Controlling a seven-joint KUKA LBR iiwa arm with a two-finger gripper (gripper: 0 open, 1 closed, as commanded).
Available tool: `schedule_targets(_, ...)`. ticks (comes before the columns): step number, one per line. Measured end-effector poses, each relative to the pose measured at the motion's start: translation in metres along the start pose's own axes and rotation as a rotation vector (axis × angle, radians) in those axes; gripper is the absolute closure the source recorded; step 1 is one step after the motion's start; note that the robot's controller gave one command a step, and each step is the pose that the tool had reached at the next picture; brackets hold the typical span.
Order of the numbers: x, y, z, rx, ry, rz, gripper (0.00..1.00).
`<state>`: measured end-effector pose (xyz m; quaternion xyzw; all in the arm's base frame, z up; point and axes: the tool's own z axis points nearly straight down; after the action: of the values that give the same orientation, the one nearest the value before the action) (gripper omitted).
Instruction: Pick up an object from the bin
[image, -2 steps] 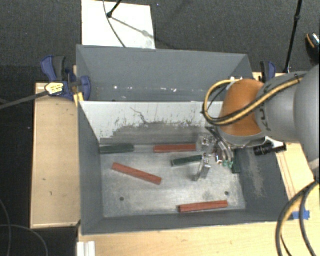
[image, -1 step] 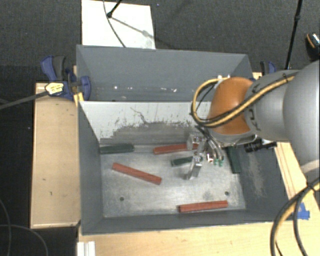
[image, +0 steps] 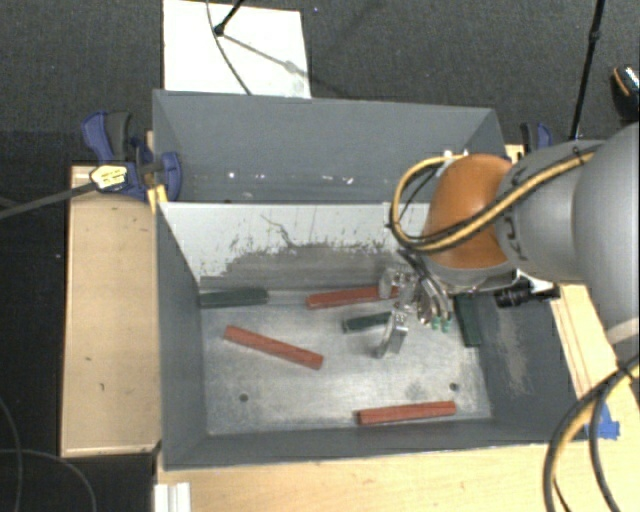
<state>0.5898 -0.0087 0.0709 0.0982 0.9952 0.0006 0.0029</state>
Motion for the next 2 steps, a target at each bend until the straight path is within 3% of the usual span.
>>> schedule_targets(1,0.000,0.017,0.000,0.000,-0.003,-0.106,0.00)
schedule_targets(2,0.011,0.015,0.000,0.001,0.004,0.051,0.00)
